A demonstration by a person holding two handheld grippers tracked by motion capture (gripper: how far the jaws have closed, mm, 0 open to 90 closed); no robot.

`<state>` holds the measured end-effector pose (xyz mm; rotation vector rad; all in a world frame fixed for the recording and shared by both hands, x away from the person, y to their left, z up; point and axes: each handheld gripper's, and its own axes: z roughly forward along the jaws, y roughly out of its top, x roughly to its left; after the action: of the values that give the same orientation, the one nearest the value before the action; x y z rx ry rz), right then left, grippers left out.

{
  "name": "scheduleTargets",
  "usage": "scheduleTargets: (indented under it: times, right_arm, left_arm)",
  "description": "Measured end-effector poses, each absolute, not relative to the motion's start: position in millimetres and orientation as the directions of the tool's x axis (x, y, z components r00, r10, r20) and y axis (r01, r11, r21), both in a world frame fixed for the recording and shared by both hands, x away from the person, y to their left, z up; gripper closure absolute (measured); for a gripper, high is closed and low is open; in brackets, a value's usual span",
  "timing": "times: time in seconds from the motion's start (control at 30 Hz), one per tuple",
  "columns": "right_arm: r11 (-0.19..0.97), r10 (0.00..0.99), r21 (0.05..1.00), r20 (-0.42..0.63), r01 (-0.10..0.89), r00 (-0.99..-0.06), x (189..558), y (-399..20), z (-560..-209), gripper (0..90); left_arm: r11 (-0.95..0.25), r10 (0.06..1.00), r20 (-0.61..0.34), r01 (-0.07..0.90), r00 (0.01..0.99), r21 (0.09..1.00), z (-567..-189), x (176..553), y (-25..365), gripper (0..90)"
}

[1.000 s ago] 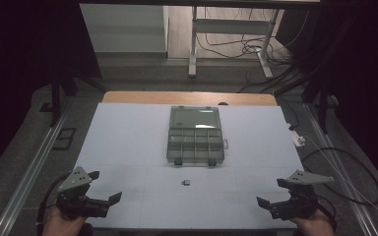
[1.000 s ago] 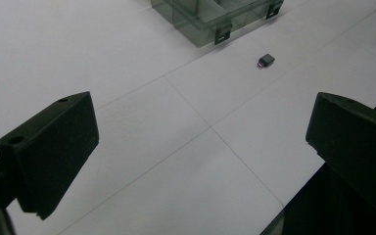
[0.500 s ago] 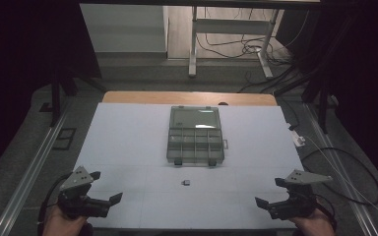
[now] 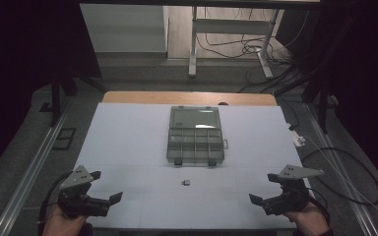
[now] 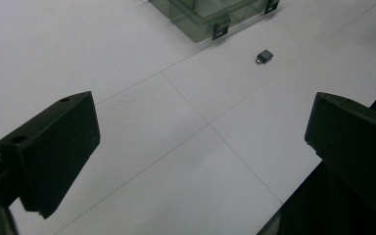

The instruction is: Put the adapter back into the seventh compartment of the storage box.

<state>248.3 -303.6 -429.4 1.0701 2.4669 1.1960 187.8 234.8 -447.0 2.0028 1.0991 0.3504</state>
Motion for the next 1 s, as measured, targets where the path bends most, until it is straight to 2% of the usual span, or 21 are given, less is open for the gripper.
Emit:
scheduleTargets:
  times: [1.0]
  right_arm:
    - [0.474,0.614,0.717,0.147,0.512,-0.775,280.5,-255.4,-439.7,0.0]
  left_arm:
    - [-0.291,0.803,-0.14,0.587,0.579,0.756,-447.7,189.0,235.3,0.0]
